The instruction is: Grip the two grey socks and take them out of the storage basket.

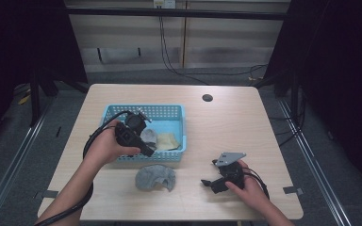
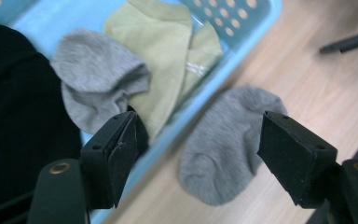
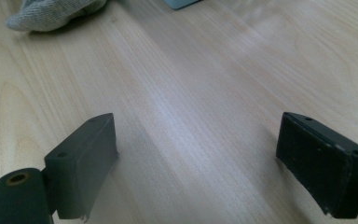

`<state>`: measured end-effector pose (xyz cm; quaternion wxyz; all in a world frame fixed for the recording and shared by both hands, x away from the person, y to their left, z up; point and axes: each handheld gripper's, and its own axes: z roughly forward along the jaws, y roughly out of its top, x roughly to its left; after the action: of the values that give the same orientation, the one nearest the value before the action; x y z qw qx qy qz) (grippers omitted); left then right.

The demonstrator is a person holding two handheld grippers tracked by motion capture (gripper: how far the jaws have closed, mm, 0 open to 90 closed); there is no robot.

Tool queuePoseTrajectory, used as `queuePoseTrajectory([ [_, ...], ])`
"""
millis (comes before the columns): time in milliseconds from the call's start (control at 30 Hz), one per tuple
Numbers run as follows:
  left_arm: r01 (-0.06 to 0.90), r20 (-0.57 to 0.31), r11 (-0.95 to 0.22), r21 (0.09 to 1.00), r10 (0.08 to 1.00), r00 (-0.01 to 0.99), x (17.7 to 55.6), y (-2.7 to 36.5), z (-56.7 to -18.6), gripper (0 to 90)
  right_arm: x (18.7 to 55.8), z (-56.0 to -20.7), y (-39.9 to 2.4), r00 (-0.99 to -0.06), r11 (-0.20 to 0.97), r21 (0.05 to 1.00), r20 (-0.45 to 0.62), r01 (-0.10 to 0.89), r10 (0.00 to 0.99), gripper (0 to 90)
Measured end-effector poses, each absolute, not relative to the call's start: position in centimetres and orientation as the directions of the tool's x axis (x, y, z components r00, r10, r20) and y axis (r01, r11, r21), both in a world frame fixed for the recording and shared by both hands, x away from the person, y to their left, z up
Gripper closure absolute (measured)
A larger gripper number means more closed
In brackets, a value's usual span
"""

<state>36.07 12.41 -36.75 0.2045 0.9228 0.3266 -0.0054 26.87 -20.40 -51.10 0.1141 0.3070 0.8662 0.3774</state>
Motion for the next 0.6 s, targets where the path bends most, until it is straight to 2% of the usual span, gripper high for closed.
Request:
queuePoseTrajectory([
  [600, 0.705, -0.130, -0.607, 0.366, 0.717, 0.685, 40.7, 13.4, -39.5, 27.3, 26.9, -51.1, -20.4, -0.785, 0.526, 0.724, 0.035, 0.446, 0.618, 11.7],
])
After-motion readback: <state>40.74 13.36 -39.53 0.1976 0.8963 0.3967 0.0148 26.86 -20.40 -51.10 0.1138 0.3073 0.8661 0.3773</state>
